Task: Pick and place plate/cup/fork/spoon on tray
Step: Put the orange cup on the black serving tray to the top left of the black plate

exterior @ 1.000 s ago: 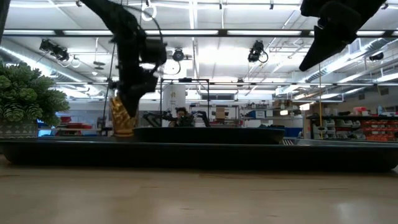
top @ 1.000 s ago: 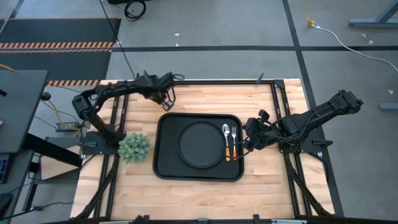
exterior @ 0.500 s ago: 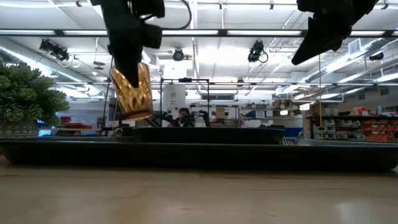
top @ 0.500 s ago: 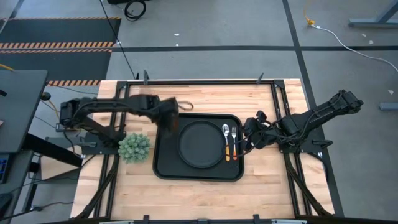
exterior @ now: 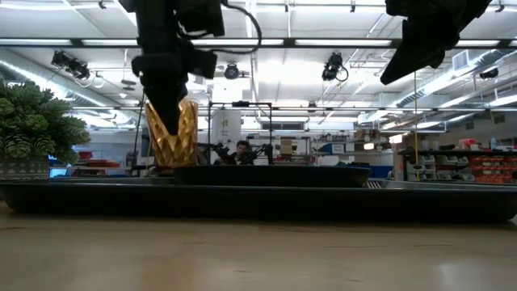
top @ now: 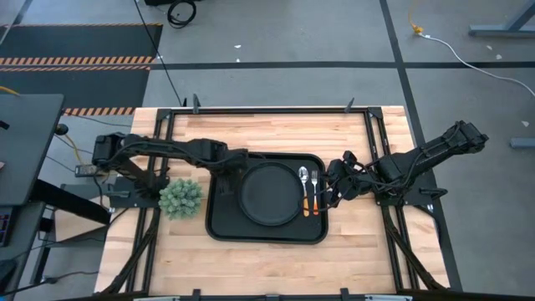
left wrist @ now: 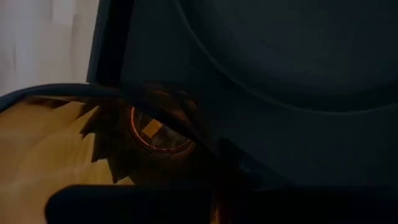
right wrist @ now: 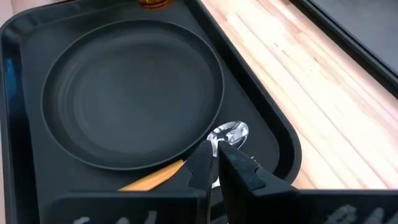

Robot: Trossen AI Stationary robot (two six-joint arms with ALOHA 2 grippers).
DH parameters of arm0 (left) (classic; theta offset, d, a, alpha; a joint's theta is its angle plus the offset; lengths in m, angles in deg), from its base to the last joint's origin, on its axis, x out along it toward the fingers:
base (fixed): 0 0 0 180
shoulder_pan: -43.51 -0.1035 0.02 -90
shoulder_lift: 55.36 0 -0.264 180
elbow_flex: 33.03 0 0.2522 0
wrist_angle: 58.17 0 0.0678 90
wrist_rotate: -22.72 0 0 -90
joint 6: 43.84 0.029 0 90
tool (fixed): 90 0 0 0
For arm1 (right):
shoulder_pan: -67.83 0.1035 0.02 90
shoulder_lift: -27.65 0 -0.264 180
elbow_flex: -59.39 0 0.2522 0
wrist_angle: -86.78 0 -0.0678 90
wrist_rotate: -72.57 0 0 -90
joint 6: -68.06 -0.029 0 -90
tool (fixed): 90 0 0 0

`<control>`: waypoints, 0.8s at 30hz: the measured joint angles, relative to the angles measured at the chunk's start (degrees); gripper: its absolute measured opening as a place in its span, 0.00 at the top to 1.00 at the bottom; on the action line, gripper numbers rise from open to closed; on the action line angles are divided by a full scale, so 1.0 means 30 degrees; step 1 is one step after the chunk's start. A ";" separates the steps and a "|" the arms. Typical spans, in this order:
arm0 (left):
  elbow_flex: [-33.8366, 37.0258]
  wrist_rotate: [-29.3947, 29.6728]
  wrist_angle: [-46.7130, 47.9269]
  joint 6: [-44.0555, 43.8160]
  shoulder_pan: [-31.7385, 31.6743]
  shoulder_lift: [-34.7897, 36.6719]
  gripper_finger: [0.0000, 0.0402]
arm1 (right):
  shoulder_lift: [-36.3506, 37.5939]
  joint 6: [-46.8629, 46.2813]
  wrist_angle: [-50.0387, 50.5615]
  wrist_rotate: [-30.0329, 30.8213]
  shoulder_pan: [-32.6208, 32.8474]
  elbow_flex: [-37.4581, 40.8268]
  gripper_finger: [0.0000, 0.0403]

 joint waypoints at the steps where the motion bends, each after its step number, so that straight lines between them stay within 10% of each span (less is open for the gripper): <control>1: 0.0000 0.0000 0.0043 0.0148 -0.0112 -0.0189 0.94 | 0.0000 -0.0007 0.0004 -0.0093 0.0000 0.0000 0.92; 14: 0.0015 0.0005 0.0114 0.0443 -0.0937 -0.0921 0.89 | 0.0000 0.0042 0.0170 -0.0688 0.0000 0.0001 0.92; 24: 0.0015 0.0980 0.0194 -0.0187 -0.0930 -0.0921 0.65 | 0.0000 0.0073 0.0135 -0.0222 0.0005 0.0007 0.92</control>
